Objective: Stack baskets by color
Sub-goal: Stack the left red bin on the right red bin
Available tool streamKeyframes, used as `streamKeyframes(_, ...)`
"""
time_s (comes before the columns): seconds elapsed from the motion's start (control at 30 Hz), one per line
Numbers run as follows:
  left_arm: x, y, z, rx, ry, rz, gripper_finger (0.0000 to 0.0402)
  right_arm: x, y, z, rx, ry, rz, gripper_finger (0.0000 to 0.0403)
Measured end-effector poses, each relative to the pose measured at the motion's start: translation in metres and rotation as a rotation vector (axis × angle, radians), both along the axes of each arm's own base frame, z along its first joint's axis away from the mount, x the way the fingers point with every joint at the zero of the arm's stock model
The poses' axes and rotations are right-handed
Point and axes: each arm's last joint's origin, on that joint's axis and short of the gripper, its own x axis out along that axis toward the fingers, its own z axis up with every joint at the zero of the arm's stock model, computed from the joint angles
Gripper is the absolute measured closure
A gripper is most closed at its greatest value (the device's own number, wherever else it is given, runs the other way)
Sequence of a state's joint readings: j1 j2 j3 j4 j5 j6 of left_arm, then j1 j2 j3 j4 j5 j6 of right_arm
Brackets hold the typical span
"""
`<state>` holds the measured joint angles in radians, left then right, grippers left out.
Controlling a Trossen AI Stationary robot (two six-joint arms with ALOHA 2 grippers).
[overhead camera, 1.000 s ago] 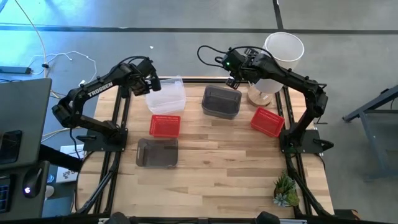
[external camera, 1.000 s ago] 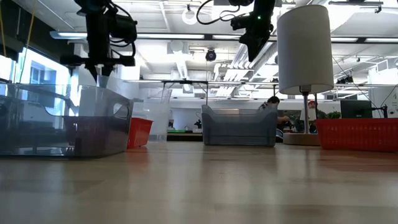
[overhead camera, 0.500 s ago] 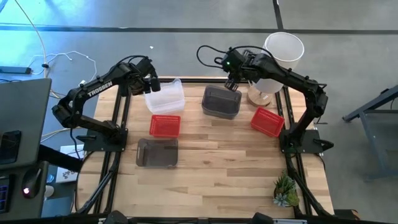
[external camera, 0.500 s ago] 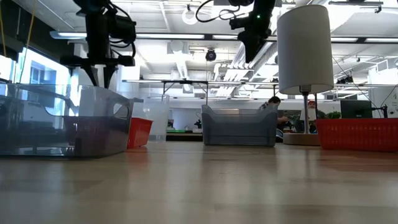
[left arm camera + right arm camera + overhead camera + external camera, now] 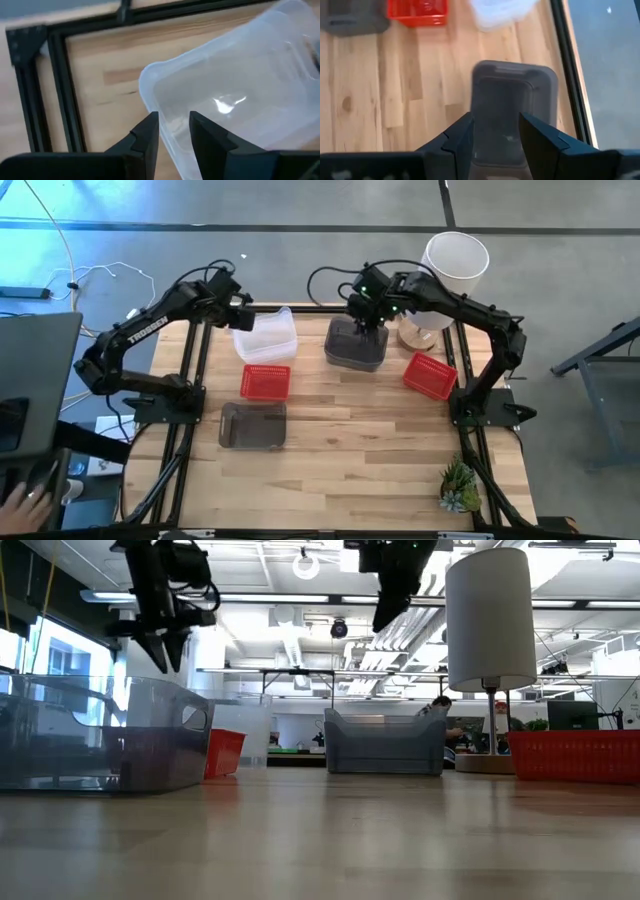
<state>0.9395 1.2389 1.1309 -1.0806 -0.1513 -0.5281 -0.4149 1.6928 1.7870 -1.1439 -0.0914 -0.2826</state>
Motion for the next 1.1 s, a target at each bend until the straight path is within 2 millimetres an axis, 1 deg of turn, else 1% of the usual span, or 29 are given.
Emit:
streamKeyframes(0.07, 0.001, -0.005, 0.004, 0.023, 0.006, -0.059, 0.0307, 0.003, 0.008, 0.000, -0.017, 0.001, 0.053, 0.0261)
streamKeyframes(0.23, 0.002, -0.020, 0.014, 0.080, 0.014, -0.195, 0.0307, 0.013, 0.026, 0.002, -0.029, -0.028, 0.115, 0.0261)
streamKeyframes(0.37, 0.003, -0.036, 0.024, 0.128, -0.013, -0.271, 0.0307, 0.022, 0.039, 0.004, -0.044, -0.077, 0.167, 0.0261)
streamKeyframes(0.57, 0.007, -0.063, 0.036, 0.164, -0.103, -0.327, 0.0307, 0.036, 0.056, -0.001, -0.034, -0.117, 0.360, 0.0261)
streamKeyframes(0.73, 0.011, -0.082, 0.042, 0.159, -0.184, -0.345, 0.0308, 0.048, 0.069, -0.013, -0.057, -0.105, 0.508, 0.0261)
streamKeyframes(0.87, 0.016, -0.093, 0.043, 0.145, -0.215, -0.374, 0.0307, 0.059, 0.077, -0.024, -0.098, -0.093, 0.614, 0.0261)
streamKeyframes(1.1, 0.021, -0.102, 0.043, 0.134, -0.225, -0.424, 0.0307, 0.083, 0.087, -0.045, -0.209, -0.107, 0.811, 0.0261)
